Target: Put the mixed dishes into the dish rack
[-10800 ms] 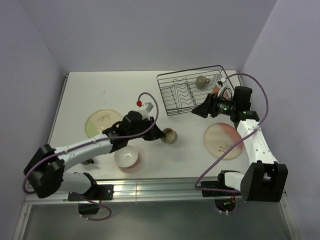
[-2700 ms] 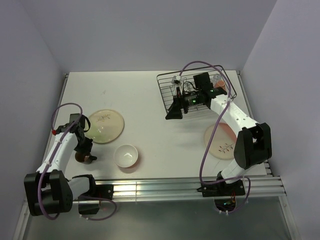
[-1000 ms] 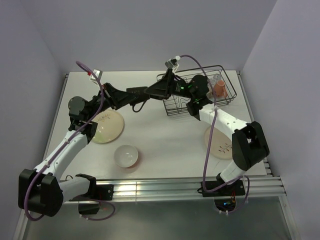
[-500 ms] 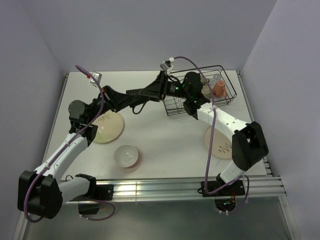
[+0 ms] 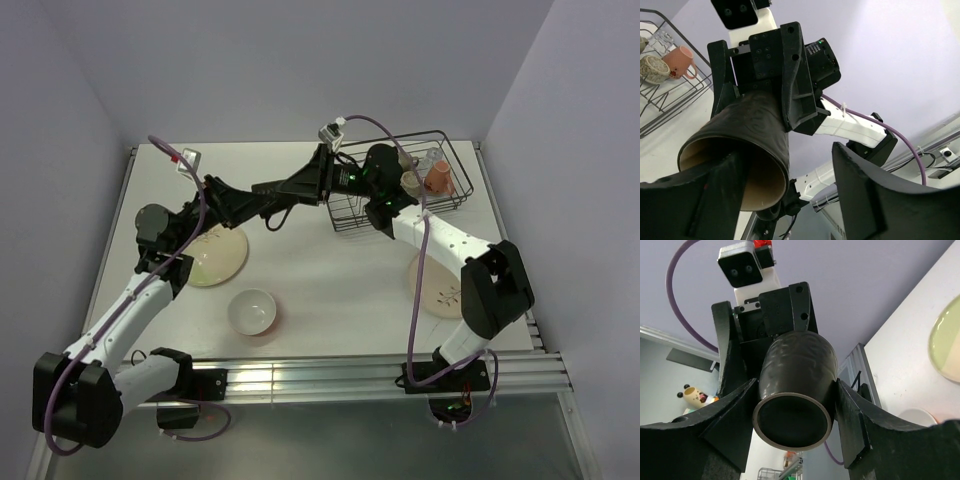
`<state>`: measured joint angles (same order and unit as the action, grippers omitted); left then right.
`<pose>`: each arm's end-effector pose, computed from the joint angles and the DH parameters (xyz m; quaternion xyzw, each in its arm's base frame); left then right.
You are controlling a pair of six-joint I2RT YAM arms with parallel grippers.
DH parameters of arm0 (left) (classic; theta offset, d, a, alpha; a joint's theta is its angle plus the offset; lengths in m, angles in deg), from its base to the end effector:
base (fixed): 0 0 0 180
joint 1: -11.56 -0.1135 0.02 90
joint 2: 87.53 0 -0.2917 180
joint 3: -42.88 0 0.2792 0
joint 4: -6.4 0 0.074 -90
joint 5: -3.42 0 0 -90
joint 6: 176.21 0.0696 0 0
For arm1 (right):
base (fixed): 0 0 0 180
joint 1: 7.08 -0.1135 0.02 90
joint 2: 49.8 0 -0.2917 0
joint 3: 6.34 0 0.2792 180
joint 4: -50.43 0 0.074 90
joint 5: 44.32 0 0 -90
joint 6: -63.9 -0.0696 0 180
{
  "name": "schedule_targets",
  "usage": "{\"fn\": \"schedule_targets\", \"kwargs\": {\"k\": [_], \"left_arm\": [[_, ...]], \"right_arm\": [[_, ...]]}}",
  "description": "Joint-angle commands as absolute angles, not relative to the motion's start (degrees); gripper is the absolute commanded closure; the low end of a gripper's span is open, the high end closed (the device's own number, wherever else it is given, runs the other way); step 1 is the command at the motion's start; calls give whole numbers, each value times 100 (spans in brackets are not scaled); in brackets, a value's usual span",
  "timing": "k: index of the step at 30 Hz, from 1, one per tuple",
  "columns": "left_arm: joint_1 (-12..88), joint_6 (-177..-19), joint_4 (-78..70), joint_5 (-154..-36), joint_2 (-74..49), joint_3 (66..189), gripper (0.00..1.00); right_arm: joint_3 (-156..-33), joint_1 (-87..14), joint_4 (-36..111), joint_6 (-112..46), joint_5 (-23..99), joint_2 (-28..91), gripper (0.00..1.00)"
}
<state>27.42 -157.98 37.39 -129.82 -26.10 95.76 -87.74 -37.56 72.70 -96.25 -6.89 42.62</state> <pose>0.2485 -0.1202 0.3758 0.0282 0.6001 -0.6828 0.4157 0.3343 0.2609 0.3743 -0.1290 0.6512 0.7128 0.2264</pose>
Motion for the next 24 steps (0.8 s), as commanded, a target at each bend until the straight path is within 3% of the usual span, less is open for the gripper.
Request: {"fn": "schedule_targets", "kwargs": {"k": [1,2,8,12,15,19,24], "left_arm": [[2765,-15521,3583,-12929,-2890,9660,27],[2765,-15433,3443,-12929,-2899,9652,27],[2721,-14828,2503,-12579,-3162,9687,20],[2694,-14387,1696,-12087,-3409,9792,20],[2677,-14018,1221,-11849,-3576,9845,19],[2668,-13535,639,-11524,-3716,9836,18],[2668,-13288,234,-11339,-3945,9573,18]], "right_arm": [[-8871,-3635,8106,-9966,-863,4345,96],[-8862,-3617,8222,-10071,-889,4380,100],[-8923,-3310,8557,-10170,-1127,4451,100],[-8923,-3003,7997,-9538,-1232,4267,100],[-8949,-2643,7127,-8643,-1285,4109,100],[-9413,-2019,4647,-6675,-1207,3941,100],[-10135,-966,1919,-3660,-100,3897,100]]}}
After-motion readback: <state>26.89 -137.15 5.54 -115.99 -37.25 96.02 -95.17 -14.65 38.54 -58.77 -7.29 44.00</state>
